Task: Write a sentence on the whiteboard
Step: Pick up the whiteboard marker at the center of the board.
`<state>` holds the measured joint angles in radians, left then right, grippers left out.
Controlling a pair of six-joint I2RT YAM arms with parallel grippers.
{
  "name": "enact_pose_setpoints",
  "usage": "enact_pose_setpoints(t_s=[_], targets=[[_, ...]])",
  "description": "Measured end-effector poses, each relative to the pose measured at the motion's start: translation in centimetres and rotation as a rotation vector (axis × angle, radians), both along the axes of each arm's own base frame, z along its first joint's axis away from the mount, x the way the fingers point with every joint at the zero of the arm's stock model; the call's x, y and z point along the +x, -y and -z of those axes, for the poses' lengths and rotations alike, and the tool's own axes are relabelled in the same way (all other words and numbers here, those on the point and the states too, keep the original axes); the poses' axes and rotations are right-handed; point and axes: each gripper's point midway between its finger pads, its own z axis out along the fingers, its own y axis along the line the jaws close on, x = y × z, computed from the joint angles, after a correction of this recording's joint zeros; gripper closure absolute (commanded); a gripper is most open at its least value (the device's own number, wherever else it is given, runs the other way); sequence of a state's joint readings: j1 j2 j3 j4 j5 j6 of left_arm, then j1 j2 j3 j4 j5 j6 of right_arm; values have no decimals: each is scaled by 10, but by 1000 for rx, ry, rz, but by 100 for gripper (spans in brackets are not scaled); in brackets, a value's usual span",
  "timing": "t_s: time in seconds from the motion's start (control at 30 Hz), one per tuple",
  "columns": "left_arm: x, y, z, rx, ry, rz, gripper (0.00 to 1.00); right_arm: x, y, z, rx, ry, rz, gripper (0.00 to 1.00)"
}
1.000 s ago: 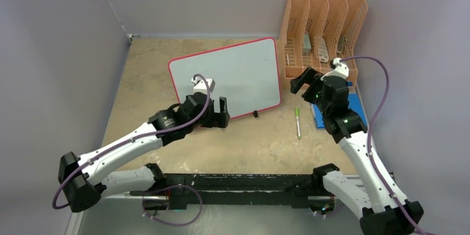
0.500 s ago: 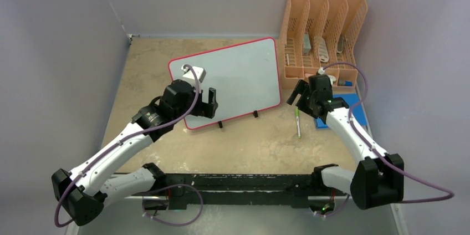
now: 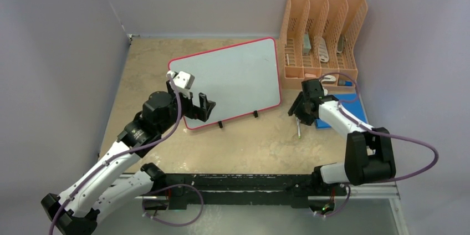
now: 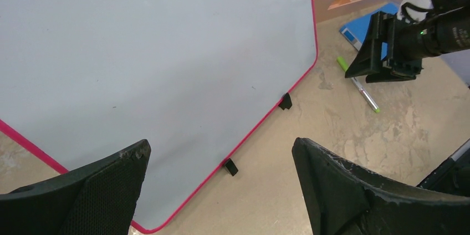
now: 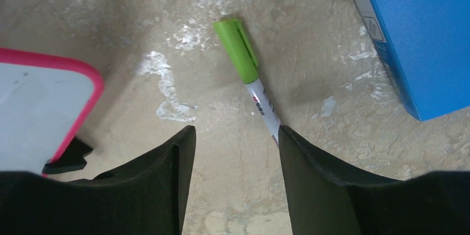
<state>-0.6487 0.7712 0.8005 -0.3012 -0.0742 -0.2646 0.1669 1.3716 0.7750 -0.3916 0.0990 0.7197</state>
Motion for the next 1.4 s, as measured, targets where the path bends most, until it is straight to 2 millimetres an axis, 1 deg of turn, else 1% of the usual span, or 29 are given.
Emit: enact_pose_setpoints(t_s=[0.17,0.27,0.37,0.53,0.67,0.83,1.0,1.13,1.3,1.4], targets=[[-1,2,-8,-26,23,19,1,-7,6,12,-26,-43,34,44],[-1,3,-9,-32,26,26,1,-8,9,14,-38,-48,49,48],[-1,3,-9,-33,27,30,1,-9,10,18,-41,-61,54,49],[-1,3,-9,-25,32,38,1,-10,14,23,-63,-75,56,54],[-2,4,-9,-26,30,48,2,-12,10,26,-67,-89,39,54],[-2,5,-8,-27,24,63,2,-15,-4,29,-84,-89,-15,58],[-3,6,-8,-30,23,71,2,-16,-19,29,-96,-83,-62,68],[-3,6,-8,-33,21,78,2,-17,-22,29,-93,-85,-63,80],[-5,8,-8,-39,17,92,2,-18,-22,30,-97,-89,-57,100],[-6,10,-7,-45,11,103,2,-18,-22,29,-105,-86,-60,100]])
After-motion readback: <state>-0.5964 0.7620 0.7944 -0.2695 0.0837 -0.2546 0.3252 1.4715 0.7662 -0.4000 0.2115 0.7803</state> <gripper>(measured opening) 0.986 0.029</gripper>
